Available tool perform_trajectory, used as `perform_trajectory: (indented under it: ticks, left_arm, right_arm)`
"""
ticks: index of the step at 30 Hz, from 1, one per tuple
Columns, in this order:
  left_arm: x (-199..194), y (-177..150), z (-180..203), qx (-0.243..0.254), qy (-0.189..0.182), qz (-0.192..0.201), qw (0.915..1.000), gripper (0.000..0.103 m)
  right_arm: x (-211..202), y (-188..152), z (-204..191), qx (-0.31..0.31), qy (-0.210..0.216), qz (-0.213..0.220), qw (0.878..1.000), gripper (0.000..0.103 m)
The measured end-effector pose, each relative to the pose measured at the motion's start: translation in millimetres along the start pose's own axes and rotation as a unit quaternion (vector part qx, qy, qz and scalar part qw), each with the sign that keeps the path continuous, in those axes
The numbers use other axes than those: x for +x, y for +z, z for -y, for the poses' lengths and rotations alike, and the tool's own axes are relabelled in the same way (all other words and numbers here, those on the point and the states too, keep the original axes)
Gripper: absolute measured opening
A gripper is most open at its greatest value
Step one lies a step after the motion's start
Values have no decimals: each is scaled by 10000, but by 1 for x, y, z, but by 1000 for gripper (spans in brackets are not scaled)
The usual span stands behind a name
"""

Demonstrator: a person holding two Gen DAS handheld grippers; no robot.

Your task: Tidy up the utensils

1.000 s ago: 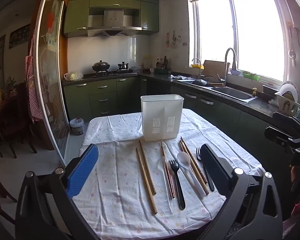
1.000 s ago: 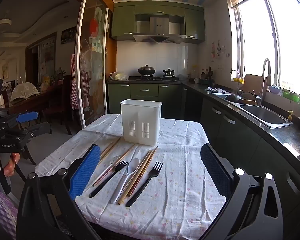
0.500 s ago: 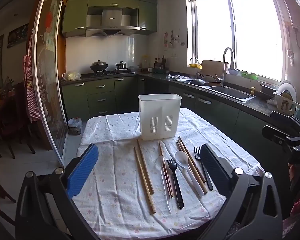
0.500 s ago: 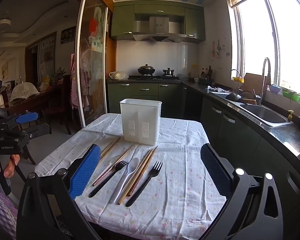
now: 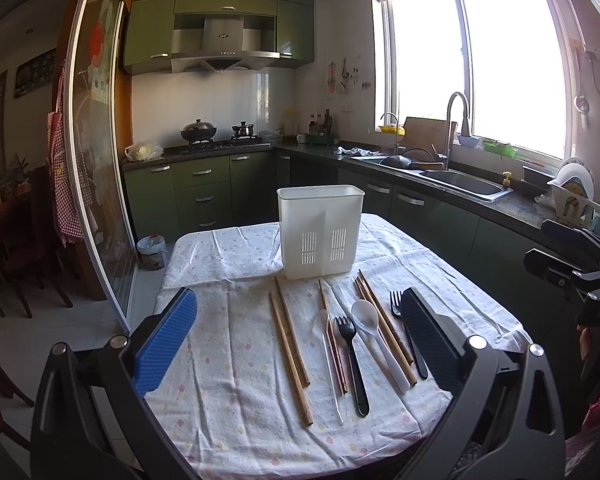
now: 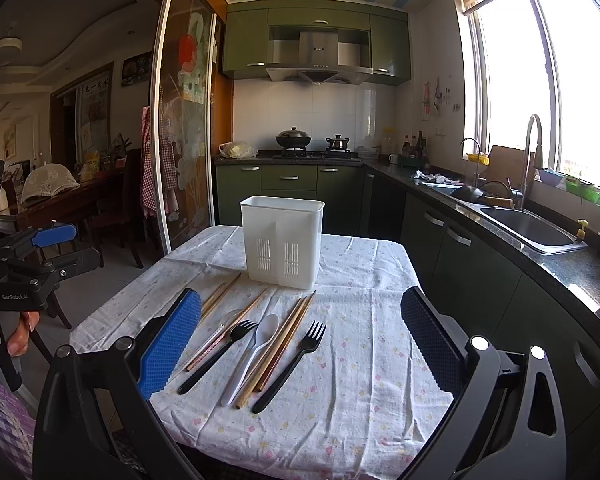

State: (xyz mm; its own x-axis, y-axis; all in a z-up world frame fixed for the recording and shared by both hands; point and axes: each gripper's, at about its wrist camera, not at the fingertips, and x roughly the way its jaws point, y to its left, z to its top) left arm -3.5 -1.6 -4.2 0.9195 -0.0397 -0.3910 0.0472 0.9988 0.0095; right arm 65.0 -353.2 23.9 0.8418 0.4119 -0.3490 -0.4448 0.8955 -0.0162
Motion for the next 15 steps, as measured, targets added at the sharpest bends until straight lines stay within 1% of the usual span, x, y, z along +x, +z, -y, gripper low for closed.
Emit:
perform_trajectory:
  ticks: [15]
  left_arm:
    - [1, 0, 1, 14, -26, -10, 10000, 97]
  right_arm:
    - [1, 0, 0, 3, 4, -8, 10000, 99]
